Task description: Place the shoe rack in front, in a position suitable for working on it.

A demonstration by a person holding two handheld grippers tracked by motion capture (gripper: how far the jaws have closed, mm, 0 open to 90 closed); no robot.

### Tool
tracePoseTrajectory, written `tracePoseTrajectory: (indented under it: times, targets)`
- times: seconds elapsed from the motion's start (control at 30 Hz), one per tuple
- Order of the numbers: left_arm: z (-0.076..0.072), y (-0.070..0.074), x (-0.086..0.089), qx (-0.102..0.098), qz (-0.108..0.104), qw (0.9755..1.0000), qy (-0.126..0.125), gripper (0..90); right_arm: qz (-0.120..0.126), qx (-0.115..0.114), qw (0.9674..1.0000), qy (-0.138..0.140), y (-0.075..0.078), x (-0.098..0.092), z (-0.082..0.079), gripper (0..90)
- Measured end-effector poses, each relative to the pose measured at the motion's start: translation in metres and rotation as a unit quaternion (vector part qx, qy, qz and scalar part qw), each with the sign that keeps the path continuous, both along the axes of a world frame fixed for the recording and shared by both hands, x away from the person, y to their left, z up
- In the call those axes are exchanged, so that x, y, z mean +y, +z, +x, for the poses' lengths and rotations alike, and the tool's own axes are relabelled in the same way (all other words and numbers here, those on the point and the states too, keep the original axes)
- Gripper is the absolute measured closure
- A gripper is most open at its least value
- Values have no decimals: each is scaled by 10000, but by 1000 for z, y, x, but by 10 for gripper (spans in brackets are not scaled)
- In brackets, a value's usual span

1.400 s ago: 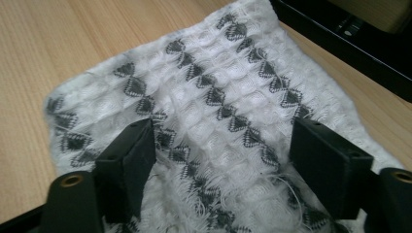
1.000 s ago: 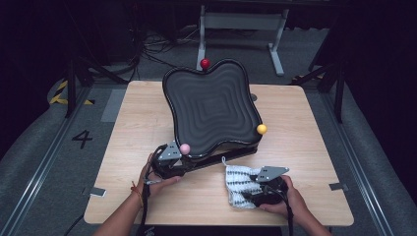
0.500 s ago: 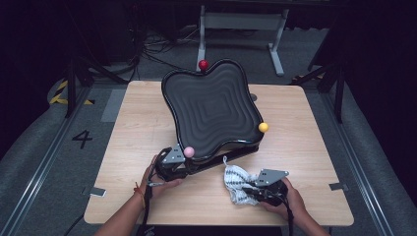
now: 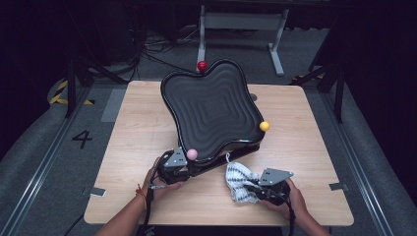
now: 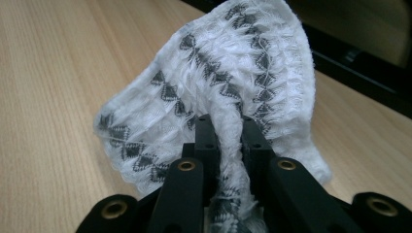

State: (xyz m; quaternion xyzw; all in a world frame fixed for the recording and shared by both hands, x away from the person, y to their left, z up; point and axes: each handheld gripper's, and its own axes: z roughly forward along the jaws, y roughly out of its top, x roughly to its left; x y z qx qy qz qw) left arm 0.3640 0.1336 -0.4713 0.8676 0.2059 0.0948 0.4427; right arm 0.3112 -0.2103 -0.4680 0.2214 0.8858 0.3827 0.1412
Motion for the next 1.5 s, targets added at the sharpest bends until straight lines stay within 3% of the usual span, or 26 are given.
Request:
tracePoseTrajectory:
  times: [0.17, 0.33, 0.87, 1.03, 1.27, 1.5]
  targets:
    - [-2, -1, -3, -2, -21, 10000, -55, 736, 177, -210, 9995, -128, 6, 3, 7, 815]
    - [-7, -1, -10, 19, -44, 9999, -154, 737, 297, -199, 9991, -241, 4, 10, 19, 815]
    - [-10, -1, -14, 34, -60, 9996, -271, 737, 345, -444, 9984, -64, -4, 73, 40, 814]
    - [-9, -2, -14, 81, -86, 9995, -302, 737, 522, -544, 9971, 35, -7, 79, 45, 813]
    - [-8, -2, -14, 87, -78, 9994, -340, 737, 473, -707, 9964, 52, -13, 87, 50, 812]
    - [-8, -2, -13, 71, -58, 9992, -382, 736, 482, -681, 9965, 24, -13, 85, 52, 812]
